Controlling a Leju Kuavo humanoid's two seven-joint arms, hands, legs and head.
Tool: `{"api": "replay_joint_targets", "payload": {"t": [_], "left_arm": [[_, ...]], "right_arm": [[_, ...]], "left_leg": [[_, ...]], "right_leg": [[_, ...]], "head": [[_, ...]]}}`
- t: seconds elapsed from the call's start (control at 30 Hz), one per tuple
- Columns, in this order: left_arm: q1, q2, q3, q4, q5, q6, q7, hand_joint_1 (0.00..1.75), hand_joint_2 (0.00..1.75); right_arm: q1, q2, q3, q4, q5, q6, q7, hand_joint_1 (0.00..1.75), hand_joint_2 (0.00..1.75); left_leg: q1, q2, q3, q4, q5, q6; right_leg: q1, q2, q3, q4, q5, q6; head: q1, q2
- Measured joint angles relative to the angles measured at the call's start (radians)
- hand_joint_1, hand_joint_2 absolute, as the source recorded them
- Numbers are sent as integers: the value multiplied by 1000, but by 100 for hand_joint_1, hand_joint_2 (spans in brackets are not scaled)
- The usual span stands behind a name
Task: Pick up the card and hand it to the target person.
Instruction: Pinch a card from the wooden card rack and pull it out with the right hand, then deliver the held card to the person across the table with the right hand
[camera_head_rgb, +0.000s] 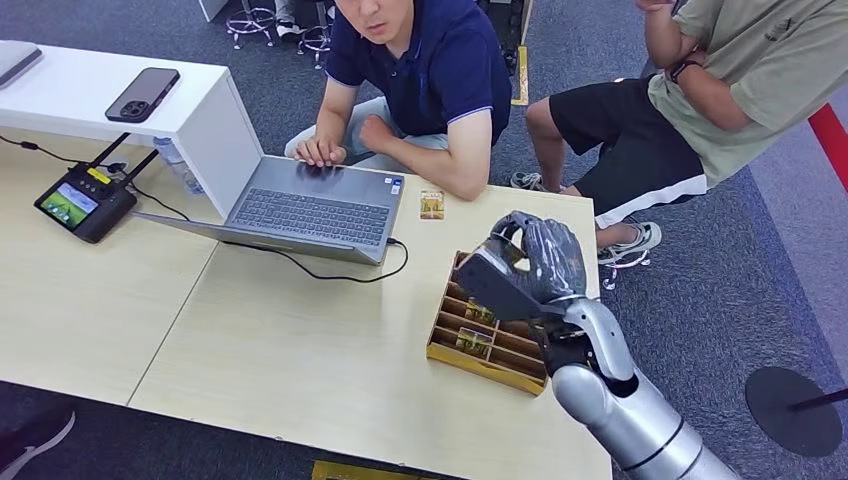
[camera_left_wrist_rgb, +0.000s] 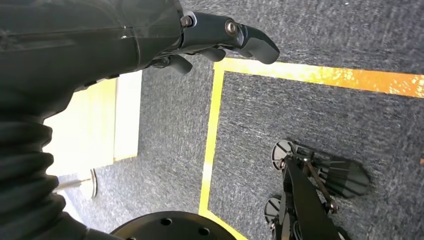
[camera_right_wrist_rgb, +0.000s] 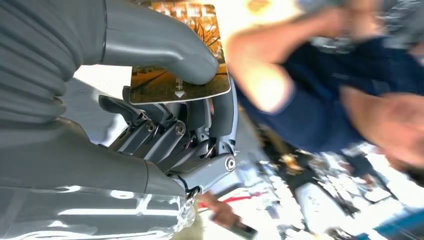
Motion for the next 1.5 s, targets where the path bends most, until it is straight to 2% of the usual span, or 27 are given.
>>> {"api": "replay_joint_targets", "payload": {"t": [0.17,0.37,0.53,0.7,0.83,0.97,1.1,1.23,1.37,1.5], "left_arm": [[-5,-1,-7,0,-23,-15,2,0,175],[-5,-2,-26,0,-48,-26,4,0,175],[-6,-8,-47,0,-68,-34,-6,0,175],[-8,-14,-56,0,-68,-35,-13,0,175],[-9,-17,-63,0,-68,-35,-14,0,175],[-9,-18,-72,0,-69,-39,-14,0,175],[-9,-19,-80,0,-82,-52,-20,0,175],[-10,-20,-87,0,-86,-49,-25,0,0],[-9,-21,-89,0,-81,-41,-25,0,0],[-7,-21,-89,0,-66,-33,-35,0,0]], "right_arm": [[-146,97,39,117,-74,-4,-67,175,175],[-235,188,76,289,-101,-33,-106,175,175],[-307,264,93,498,-138,-78,-166,175,175],[-345,315,94,642,-151,-88,-185,175,175],[-359,335,98,700,-153,-92,-178,175,175],[-374,343,103,738,-152,-95,-171,0,175],[-382,343,107,758,-150,-95,-156,0,175],[-383,341,107,764,-152,-96,-145,0,175],[-383,337,107,762,-192,-99,-159,0,175],[-379,325,103,730,-335,-96,-221,0,175]], "left_leg": [[0,-1,0,0,0,0],[0,-1,-1,0,0,0],[0,-2,-1,0,0,0],[0,-2,-1,0,1,0],[0,-2,-1,0,1,0],[0,-1,-1,0,1,0],[0,-1,0,0,1,0],[0,-1,0,0,1,0],[0,-1,0,0,1,0],[0,-1,0,0,1,0]], "right_leg": [[0,-1,0,0,0,0],[0,-1,0,0,0,0],[0,-2,-1,0,0,0],[0,-2,-1,0,0,0],[0,-2,-1,0,0,0],[0,-2,0,0,0,0],[0,-1,-1,0,0,0],[0,-1,-1,0,0,0],[0,-1,-1,0,0,0],[0,-1,-1,0,0,0]], "head": [[0,0],[0,0],[0,0],[0,0],[0,0],[0,0],[0,0],[0,0],[0,0],[0,0]]}}
